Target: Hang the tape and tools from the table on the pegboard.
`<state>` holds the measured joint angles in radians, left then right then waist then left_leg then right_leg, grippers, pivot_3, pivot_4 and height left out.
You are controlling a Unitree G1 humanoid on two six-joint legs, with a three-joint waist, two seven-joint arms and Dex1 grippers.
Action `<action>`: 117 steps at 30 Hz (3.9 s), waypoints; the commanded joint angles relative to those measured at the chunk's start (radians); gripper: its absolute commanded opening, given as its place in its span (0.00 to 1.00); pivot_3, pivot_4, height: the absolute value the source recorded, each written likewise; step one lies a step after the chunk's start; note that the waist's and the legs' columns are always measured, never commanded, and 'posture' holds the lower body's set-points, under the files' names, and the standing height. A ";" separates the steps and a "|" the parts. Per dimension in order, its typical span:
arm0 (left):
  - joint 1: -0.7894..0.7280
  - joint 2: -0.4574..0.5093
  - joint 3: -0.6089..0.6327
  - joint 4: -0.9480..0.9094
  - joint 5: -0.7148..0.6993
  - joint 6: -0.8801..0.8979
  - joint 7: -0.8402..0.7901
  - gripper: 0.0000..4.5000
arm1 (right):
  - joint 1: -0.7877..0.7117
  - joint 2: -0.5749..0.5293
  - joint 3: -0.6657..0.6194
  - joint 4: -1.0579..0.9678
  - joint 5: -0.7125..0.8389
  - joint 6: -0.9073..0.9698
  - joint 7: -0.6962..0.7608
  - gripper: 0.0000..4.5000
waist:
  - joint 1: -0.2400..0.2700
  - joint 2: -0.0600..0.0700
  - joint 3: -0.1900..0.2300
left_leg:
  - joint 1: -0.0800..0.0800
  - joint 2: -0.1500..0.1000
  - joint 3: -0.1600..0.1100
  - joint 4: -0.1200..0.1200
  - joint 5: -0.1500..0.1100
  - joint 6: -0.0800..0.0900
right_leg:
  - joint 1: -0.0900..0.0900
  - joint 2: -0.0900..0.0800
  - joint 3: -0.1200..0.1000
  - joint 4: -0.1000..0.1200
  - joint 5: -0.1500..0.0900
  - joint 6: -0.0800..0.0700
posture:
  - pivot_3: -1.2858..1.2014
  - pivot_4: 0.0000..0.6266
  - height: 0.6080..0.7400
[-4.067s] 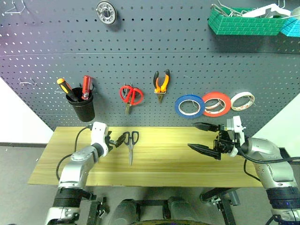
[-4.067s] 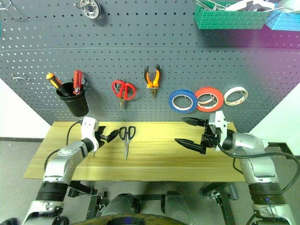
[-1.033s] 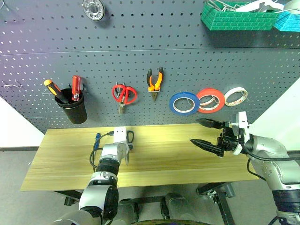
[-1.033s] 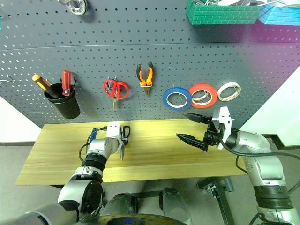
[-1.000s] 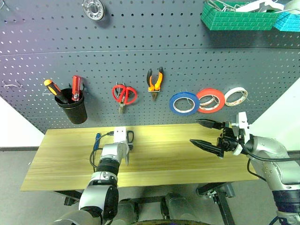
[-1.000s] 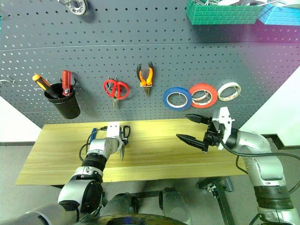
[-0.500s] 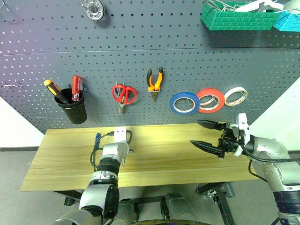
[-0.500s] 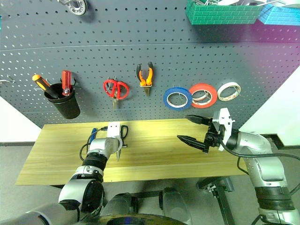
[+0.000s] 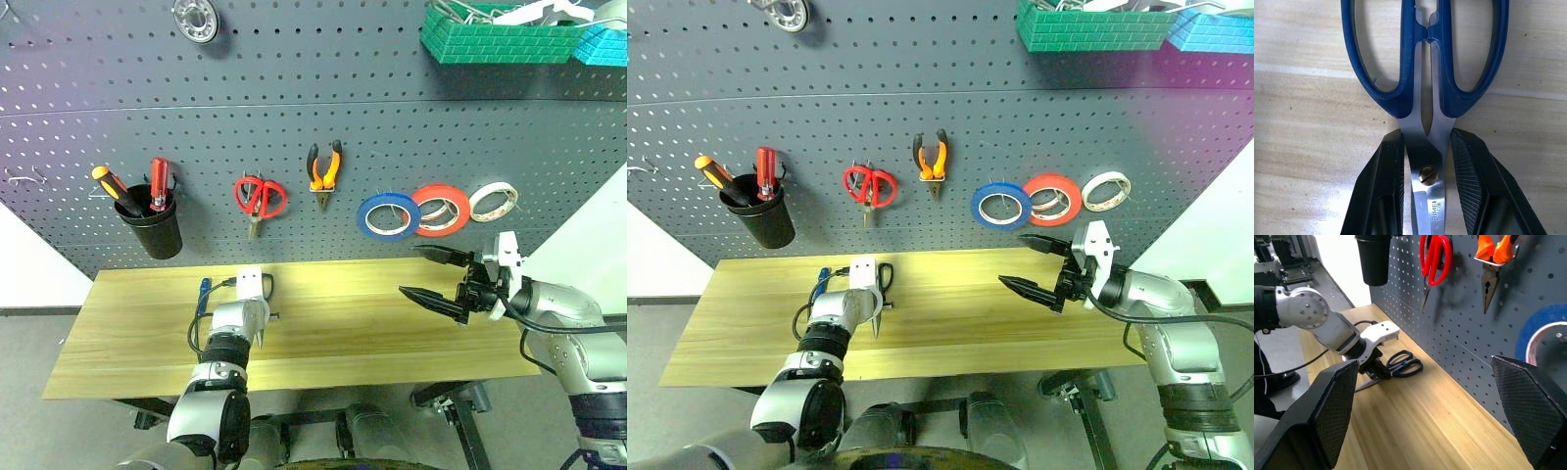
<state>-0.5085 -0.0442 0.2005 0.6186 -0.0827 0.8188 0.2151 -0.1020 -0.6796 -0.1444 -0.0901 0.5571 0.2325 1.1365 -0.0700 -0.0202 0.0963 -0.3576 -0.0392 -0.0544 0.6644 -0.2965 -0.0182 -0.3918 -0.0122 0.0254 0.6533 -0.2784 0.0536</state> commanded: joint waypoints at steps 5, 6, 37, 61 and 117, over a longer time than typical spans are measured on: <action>0.035 0.018 -0.070 -0.168 0.009 0.081 -0.066 0.24 | -0.048 0.017 0.003 0.029 -0.010 -0.040 0.013 1.00 | 0.001 0.000 0.000 | -0.001 0.000 0.000 0.000 0.000 0.000 | 0.000 0.000 0.000 0.000 0.000 0.000 | 0.45 0.08 0.93; 0.042 0.026 -0.086 -0.190 0.015 0.084 -0.081 0.24 | -0.051 0.018 0.004 0.034 -0.011 -0.042 0.015 1.00 | 0.001 0.000 0.000 | -0.001 0.000 0.000 0.000 0.000 0.000 | -0.001 0.000 0.000 -0.001 0.001 -0.002 | 0.45 0.07 0.93; 0.468 0.488 -0.420 -0.727 0.219 -0.305 -0.433 0.24 | -0.076 0.023 -0.036 0.206 -0.004 -0.110 0.141 1.00 | 0.030 0.005 -0.002 | -0.002 0.000 0.000 -0.002 0.000 0.001 | -0.002 -0.003 0.000 -0.002 0.003 -0.006 | 0.47 0.06 0.93; 0.586 0.608 -0.368 -0.727 0.386 -0.947 -0.391 0.24 | -0.048 -0.026 -0.077 0.200 0.099 0.006 0.318 1.00 | 0.030 0.013 -0.006 | -0.002 0.000 0.001 -0.002 -0.001 0.003 | -0.002 -0.003 0.000 -0.002 0.003 -0.006 | 0.47 0.06 0.93; 0.458 0.482 -0.242 -0.619 0.445 -1.150 -0.267 0.24 | 0.080 0.151 -0.170 0.255 0.187 -0.032 0.262 1.00 | 0.026 0.023 -0.017 | 0.002 0.000 0.003 0.001 -0.001 0.004 | 0.001 -0.002 0.001 0.002 0.003 -0.005 | 0.46 0.04 0.93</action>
<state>-0.0260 0.4423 -0.0564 0.0080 0.3898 -0.3309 -0.0497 -0.0056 -0.5216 -0.2975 0.1726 0.7385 0.2108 1.3885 -0.0441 0.0029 0.0796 -0.3559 -0.0391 -0.0512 0.6655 -0.2979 -0.0145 -0.3905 -0.0145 0.0261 0.6550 -0.2753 0.0482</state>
